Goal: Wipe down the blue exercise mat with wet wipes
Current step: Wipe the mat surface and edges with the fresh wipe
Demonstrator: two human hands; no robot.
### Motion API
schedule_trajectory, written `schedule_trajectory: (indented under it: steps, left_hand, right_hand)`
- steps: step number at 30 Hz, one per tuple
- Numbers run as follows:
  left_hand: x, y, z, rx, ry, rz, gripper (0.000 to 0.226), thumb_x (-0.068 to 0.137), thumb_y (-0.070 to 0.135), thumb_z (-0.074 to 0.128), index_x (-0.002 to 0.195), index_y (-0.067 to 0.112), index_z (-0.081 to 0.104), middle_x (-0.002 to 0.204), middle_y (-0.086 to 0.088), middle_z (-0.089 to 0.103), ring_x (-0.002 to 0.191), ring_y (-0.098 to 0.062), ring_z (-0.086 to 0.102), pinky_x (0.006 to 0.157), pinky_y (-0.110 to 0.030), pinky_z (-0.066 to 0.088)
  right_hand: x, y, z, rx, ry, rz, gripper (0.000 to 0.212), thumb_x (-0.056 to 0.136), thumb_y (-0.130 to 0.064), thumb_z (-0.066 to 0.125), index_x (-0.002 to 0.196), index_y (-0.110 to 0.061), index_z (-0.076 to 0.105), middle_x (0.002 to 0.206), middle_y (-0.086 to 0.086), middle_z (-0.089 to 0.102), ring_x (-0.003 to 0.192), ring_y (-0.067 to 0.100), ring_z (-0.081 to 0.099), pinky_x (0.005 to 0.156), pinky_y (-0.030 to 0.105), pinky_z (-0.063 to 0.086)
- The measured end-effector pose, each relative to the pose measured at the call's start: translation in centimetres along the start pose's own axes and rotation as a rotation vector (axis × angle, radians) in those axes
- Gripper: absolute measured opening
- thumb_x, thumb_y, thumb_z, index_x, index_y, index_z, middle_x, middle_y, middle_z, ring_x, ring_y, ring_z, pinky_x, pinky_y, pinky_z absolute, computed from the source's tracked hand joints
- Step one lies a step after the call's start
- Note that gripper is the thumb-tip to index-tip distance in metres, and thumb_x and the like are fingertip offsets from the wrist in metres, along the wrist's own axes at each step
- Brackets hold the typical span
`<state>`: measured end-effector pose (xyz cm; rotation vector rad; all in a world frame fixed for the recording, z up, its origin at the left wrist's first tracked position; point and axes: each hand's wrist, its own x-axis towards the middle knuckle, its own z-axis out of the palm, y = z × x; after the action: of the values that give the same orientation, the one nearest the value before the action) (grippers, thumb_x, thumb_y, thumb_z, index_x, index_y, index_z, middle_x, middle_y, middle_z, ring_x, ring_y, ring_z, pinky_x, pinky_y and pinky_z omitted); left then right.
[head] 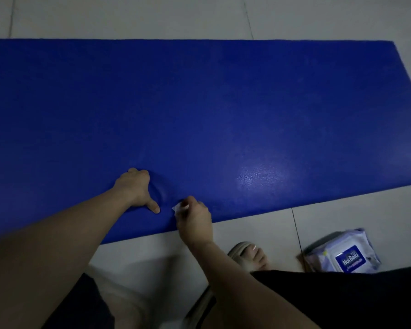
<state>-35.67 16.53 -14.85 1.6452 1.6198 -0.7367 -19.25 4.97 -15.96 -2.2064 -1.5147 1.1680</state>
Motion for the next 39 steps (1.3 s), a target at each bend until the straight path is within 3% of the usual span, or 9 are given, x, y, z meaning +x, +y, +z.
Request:
schedule_trajectory:
  steps: [4, 8, 13, 18, 24, 28, 32, 35, 39]
  left_hand:
    - [0.0, 0.0, 0.2, -0.006, -0.001, 0.001, 0.119, 0.040, 0.071, 0.092, 0.135, 0.017, 0.044, 0.130, -0.008, 0.043, 0.110, -0.025, 0.052, 0.094, -0.038, 0.052]
    - [0.0, 0.0, 0.2, -0.009, -0.005, 0.003, 0.120, 0.041, 0.070, 0.092, 0.137, 0.016, 0.043, 0.133, -0.009, 0.043, 0.113, -0.025, 0.051, 0.096, -0.040, 0.052]
    - [0.1, 0.0, 0.2, -0.009, -0.003, 0.010, 0.119, 0.040, 0.071, 0.092, 0.135, 0.016, 0.044, 0.131, -0.008, 0.043, 0.113, -0.025, 0.051, 0.096, -0.041, 0.053]
    - [0.3, 0.1, 0.3, -0.004, 0.000, 0.009, 0.117, 0.043, 0.069, 0.092, 0.136, 0.016, 0.044, 0.131, -0.008, 0.044, 0.112, -0.025, 0.052, 0.095, -0.038, 0.052]
    - [0.3, 0.0, 0.2, 0.010, 0.010, 0.011, 0.115, 0.042, 0.070, 0.091, 0.132, 0.017, 0.044, 0.126, -0.007, 0.045, 0.106, -0.022, 0.051, 0.091, -0.037, 0.053]
    - [0.1, 0.1, 0.2, 0.013, 0.017, 0.009, 0.110, 0.043, 0.070, 0.091, 0.128, 0.017, 0.045, 0.126, -0.008, 0.044, 0.103, -0.022, 0.050, 0.090, -0.036, 0.052]
    - [0.2, 0.0, 0.3, -0.002, 0.008, 0.005, 0.114, 0.041, 0.069, 0.092, 0.131, 0.018, 0.044, 0.128, -0.007, 0.043, 0.106, -0.022, 0.051, 0.091, -0.036, 0.052]
    - [0.1, 0.0, 0.3, -0.014, 0.004, 0.005, 0.112, 0.042, 0.068, 0.092, 0.131, 0.018, 0.045, 0.128, -0.007, 0.043, 0.107, -0.022, 0.050, 0.092, -0.036, 0.052]
    - [0.2, 0.1, 0.3, -0.016, 0.011, 0.005, 0.111, 0.044, 0.067, 0.093, 0.131, 0.017, 0.045, 0.129, -0.007, 0.043, 0.108, -0.023, 0.050, 0.092, -0.036, 0.052]
  right_hand:
    - [1.6, 2.4, -3.2, -0.092, 0.063, 0.025, 0.017, 0.098, -0.028, 0.058, 0.102, -0.013, 0.064, 0.104, 0.011, 0.062, 0.088, 0.032, 0.062, 0.076, 0.033, 0.045]
    - [3.7, 6.3, -8.4, -0.076, 0.284, 0.177, 0.011, 0.093, -0.023, 0.068, 0.098, -0.013, 0.066, 0.101, 0.009, 0.060, 0.088, 0.032, 0.064, 0.076, 0.030, 0.043]
    - [5.6, 8.7, -12.9, -0.042, 0.434, 0.418, 0.020, 0.098, -0.020, 0.062, 0.112, -0.006, 0.065, 0.123, 0.017, 0.049, 0.096, 0.036, 0.060, 0.090, 0.038, 0.046]
    - [5.0, 4.9, -8.3, -0.035, 0.404, 0.329, 0.020, 0.101, -0.019, 0.053, 0.109, -0.002, 0.060, 0.119, 0.016, 0.049, 0.092, 0.038, 0.061, 0.079, 0.036, 0.043]
    - [3.2, 0.0, -2.0, -0.033, 0.157, 0.117, 0.026, 0.105, -0.029, 0.048, 0.108, -0.008, 0.061, 0.113, 0.007, 0.052, 0.080, 0.021, 0.052, 0.075, 0.030, 0.041]
    - [2.7, -1.6, -0.2, -0.088, 0.012, -0.076, 0.025, 0.104, -0.030, 0.049, 0.105, -0.009, 0.063, 0.109, 0.008, 0.056, 0.082, 0.025, 0.062, 0.081, 0.043, 0.054]
    - [4.6, 1.0, -3.8, -0.123, 0.111, -0.002, 0.026, 0.100, -0.037, 0.052, 0.102, -0.013, 0.062, 0.109, 0.009, 0.060, 0.088, 0.033, 0.062, 0.076, 0.038, 0.047]
    - [6.5, 4.5, -7.5, -0.109, 0.242, 0.114, 0.028, 0.095, -0.045, 0.056, 0.089, -0.018, 0.058, 0.097, 0.007, 0.069, 0.087, 0.032, 0.067, 0.074, 0.039, 0.054]
    - [8.6, 8.0, -12.9, -0.081, 0.341, 0.323, 0.009, 0.096, -0.024, 0.059, 0.092, -0.016, 0.058, 0.101, 0.012, 0.071, 0.091, 0.034, 0.066, 0.071, 0.033, 0.047]
